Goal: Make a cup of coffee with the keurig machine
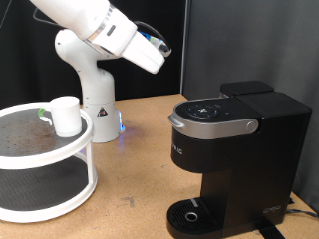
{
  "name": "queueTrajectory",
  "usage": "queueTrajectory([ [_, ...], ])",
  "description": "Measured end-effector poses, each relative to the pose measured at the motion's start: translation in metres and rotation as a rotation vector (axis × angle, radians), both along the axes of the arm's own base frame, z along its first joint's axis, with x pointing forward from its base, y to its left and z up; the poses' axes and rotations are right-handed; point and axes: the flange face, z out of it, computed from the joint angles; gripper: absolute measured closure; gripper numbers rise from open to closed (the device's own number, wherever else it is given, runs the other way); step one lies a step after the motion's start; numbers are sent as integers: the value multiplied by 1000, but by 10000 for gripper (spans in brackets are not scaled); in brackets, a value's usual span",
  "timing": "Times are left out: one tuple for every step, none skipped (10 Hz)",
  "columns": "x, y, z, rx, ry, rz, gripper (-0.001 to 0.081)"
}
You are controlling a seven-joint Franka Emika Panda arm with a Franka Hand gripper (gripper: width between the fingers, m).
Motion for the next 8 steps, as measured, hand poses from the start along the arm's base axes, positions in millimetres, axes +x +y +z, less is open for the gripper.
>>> queueTrajectory([
  [1,0,-1,-2,3,-4,806],
  [5,-2,-4,-27,-15,-59,806],
  [7,-3,-10,-46,7,-128,806],
  [6,-9,-13,-54,29,-185,806],
  [2,-19,-14,-50,33,-215,806],
  [-4,-32,-11,-30,40,-230,806],
  [-11,-45,-8,-3,38,-226,806],
  [-19,-58,-5,25,28,-211,806],
])
